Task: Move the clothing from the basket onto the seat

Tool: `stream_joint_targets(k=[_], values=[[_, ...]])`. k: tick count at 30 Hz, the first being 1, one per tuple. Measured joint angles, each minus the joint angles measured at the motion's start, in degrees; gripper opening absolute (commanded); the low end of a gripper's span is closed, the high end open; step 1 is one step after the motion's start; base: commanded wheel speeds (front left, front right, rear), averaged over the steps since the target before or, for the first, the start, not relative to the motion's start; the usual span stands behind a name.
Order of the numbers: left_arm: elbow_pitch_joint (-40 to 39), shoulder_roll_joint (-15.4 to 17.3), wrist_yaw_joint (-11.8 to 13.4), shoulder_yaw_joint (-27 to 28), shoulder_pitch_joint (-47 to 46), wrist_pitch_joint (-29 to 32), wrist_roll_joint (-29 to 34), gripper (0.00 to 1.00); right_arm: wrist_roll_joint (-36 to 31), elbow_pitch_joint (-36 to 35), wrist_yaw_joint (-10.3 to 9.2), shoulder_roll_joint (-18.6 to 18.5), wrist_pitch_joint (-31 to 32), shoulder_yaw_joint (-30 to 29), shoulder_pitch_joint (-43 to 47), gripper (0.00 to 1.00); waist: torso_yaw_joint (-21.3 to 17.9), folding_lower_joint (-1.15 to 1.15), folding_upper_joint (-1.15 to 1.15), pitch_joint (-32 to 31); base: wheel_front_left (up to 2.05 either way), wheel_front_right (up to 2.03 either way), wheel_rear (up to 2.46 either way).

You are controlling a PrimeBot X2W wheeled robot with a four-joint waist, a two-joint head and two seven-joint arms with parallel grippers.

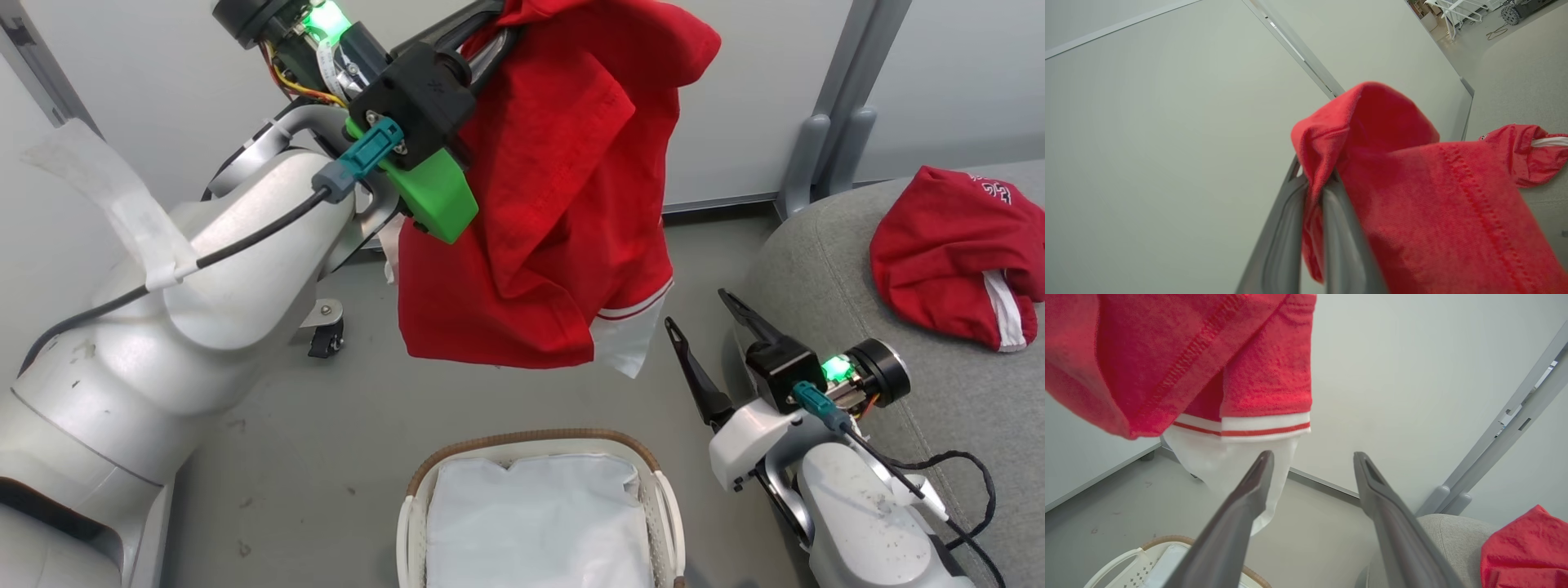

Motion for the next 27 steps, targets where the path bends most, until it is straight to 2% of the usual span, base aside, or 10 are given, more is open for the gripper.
stream_joint_targets(k=[6, 11, 18, 23, 27], values=[[-0.6, -1.2, 0.0, -0.4, -0.4, -0.1, 0.1, 0.0, 3.7, 5.3, 0.0, -2.8, 0.0, 4.7, -4.1, 1.0, 0.9, 0.0, 0.0, 0.3, 0.0, 0.0, 0.0], [-1.2, -1.8, 0.0, -1.2, -0.7, -0.1, 0.1, 0.0, 10.7, 8.2, 0.0, -6.3, 0.0, 14.1, -7.8, 1.0, 1.6, 0.0, 0.0, 0.3, 0.0, 0.0, 0.0], [-1.7, -2.7, 0.0, -1.8, -1.0, -0.1, 0.1, 0.0, 20.5, 7.2, 0.0, -10.6, 0.0, 27.1, -12.9, 1.0, 2.2, 0.0, 0.0, 0.3, 0.0, 0.0, 0.0], [-1.7, -3.1, 0.0, -2.0, -1.0, -0.1, 0.0, 0.0, 24.1, 6.4, 0.0, -11.4, 0.0, 31.3, -16.0, 1.0, 2.2, 0.0, 0.0, 0.4, 0.0, 0.0, 0.0], [-1.7, -3.4, 0.0, -2.0, -1.0, -0.1, -0.4, 0.0, 25.5, 5.9, 0.0, -10.5, 0.0, 32.7, -17.5, 1.0, 2.3, 0.0, 0.0, 0.4, 0.0, 0.0, 0.0]])
